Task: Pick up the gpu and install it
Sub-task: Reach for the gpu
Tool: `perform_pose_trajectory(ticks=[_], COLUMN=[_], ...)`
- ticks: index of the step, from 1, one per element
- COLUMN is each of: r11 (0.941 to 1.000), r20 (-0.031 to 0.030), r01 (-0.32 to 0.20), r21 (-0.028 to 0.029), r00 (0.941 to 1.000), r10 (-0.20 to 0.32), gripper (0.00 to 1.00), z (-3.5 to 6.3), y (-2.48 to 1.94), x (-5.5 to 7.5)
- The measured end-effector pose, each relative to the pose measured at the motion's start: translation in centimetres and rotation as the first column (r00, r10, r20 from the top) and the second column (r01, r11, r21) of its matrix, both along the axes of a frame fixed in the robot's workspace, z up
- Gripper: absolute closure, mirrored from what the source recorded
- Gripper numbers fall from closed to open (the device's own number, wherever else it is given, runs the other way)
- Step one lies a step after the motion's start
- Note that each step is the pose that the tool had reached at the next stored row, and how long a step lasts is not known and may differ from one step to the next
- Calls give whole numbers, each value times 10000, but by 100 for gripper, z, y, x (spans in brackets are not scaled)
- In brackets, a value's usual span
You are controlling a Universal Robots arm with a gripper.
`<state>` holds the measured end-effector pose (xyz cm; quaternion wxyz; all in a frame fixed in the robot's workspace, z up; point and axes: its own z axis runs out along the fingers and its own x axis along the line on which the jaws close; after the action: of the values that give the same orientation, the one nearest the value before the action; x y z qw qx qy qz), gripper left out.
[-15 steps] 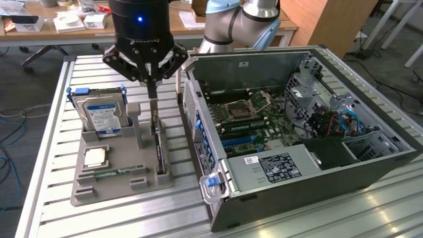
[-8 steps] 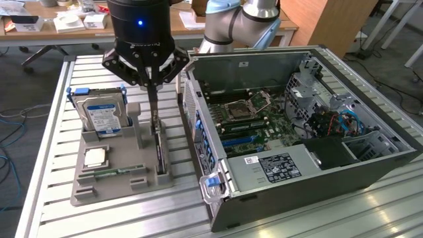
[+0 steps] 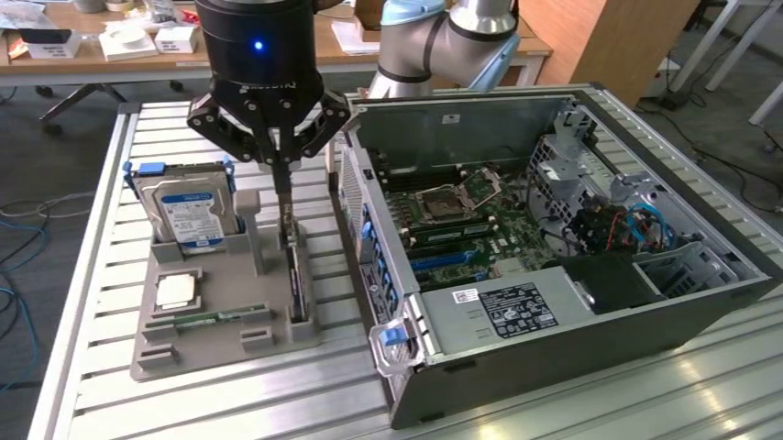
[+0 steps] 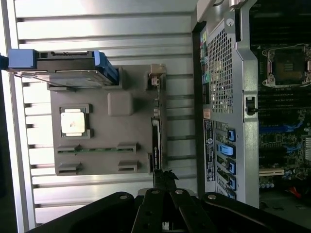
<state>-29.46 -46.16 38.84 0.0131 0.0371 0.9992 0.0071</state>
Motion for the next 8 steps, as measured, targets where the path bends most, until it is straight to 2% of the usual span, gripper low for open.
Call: perform_pose_trajectory(ticks=[8], r11=[10000], r20=[0], r01=[0], r21=[-1], r00=[10000], r10=[0], gripper=[90], z=[-3], y=[-1], x=[-70])
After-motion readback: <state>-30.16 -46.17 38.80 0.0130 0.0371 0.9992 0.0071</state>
